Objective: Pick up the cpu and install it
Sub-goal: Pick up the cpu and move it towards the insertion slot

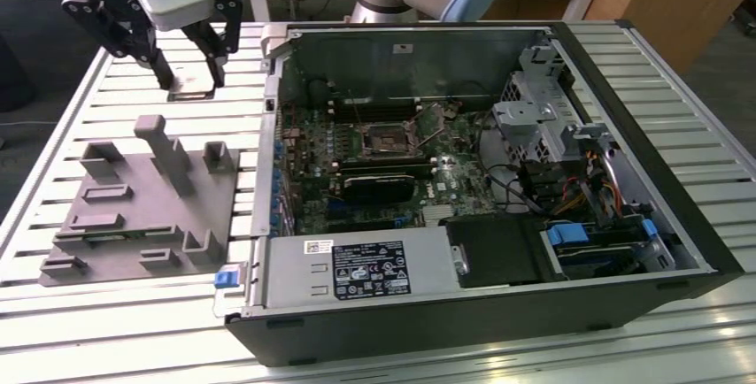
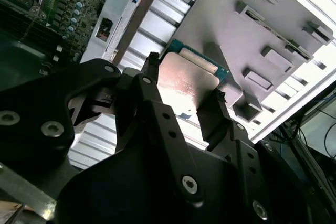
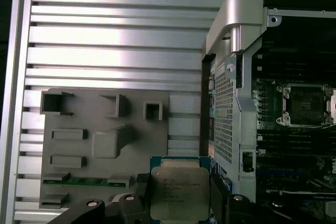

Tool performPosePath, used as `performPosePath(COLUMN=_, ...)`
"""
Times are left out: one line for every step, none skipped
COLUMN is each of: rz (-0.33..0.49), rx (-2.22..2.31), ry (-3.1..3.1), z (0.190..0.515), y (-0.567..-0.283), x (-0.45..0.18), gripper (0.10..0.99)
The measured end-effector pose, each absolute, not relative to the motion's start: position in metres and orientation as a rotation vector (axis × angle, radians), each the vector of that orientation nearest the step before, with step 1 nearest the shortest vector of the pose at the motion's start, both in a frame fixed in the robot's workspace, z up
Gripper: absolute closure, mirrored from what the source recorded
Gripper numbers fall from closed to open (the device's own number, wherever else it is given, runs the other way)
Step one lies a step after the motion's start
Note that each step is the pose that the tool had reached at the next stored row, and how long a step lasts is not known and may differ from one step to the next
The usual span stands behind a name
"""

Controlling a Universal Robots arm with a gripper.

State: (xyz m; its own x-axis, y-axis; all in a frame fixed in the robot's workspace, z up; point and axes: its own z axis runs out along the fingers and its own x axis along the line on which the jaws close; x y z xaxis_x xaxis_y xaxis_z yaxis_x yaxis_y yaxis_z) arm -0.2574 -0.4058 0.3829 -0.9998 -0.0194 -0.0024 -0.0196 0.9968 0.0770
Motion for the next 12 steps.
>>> performPosePath(rz=0.121, rx=-0.031, ry=3.137, z=0.383, y=-0.406, x=-0.256, gripper=0.545)
performPosePath(rz=0.121, rx=-0.031, ry=3.137, z=0.383, y=-0.406, x=-0.255, gripper=0.545)
performPosePath(rz=0.121, rx=-0.031, ry=3.137, z=0.383, y=-0.406, x=-0.254, gripper=0.545)
performPosePath(rz=0.121, rx=-0.031, ry=3.138, z=0.383, y=-0.406, x=-0.253, gripper=0.545)
performPosePath(rz=0.121, rx=-0.031, ry=3.137, z=0.383, y=-0.406, x=-0.252, gripper=0.545)
performPosePath(rz=0.121, rx=-0.031, ry=3.137, z=0.383, y=-0.406, x=-0.250, gripper=0.545)
performPosePath(rz=0.121, rx=-0.030, ry=3.137, z=0.383, y=-0.406, x=-0.249, gripper=0.545)
performPosePath(rz=0.121, rx=-0.031, ry=3.138, z=0.383, y=-0.406, x=-0.248, gripper=0.545)
performPosePath(rz=0.121, rx=-0.031, ry=3.137, z=0.383, y=-0.406, x=-0.247, gripper=0.545)
performPosePath(rz=0.121, rx=-0.031, ry=3.137, z=0.383, y=-0.406, x=-0.245, gripper=0.545)
performPosePath(rz=0.121, rx=-0.031, ry=3.138, z=0.383, y=-0.406, x=-0.244, gripper=0.545)
performPosePath(rz=0.121, rx=-0.031, ry=3.137, z=0.383, y=-0.406, x=-0.243, gripper=0.545)
